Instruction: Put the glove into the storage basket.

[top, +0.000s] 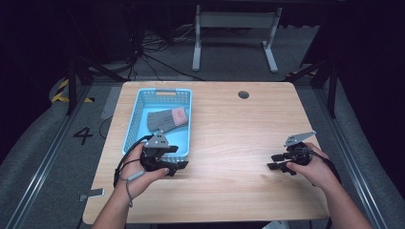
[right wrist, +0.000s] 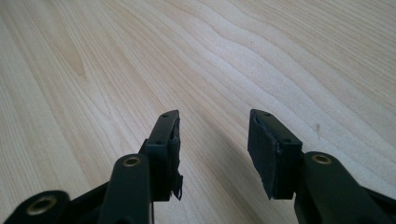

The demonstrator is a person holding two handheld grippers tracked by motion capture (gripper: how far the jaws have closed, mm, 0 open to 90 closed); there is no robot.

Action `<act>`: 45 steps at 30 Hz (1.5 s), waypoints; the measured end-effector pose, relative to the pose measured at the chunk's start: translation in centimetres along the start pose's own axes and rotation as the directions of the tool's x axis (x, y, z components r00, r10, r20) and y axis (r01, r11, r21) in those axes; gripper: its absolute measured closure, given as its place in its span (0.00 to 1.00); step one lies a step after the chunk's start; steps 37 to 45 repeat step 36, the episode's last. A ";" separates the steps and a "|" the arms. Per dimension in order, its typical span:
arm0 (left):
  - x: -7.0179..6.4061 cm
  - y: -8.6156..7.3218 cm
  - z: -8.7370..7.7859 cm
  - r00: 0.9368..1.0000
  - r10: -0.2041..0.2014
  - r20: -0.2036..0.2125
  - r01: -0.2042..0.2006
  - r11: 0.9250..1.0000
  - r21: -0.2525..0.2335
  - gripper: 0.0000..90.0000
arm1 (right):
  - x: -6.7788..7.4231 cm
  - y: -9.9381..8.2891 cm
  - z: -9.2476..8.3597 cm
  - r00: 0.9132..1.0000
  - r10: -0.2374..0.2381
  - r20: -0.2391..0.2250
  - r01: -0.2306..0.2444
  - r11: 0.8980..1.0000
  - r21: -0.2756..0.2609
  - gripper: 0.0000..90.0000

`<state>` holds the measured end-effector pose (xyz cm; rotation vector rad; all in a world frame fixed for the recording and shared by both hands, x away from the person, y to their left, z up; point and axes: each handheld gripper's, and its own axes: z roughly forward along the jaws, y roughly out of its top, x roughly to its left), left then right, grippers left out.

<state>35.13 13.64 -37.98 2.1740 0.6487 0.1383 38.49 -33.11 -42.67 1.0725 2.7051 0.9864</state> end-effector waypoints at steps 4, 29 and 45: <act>-0.2 -1.4 1.0 1.000 -0.004 0.028 0.004 1.000 0.000 0.39 | 0.1 -0.1 0.1 1.000 0.001 0.000 -0.001 1.000 0.003 0.61; 0.0 -6.0 5.8 0.997 -0.070 0.022 0.068 0.996 0.056 0.37 | 0.3 -0.6 1.8 1.000 -0.012 0.007 0.012 1.000 0.023 0.58; 0.1 -6.1 5.7 0.998 -0.062 0.015 0.061 0.996 0.063 0.37 | 0.5 -0.5 1.7 0.999 -0.024 0.022 0.024 1.000 -0.002 0.56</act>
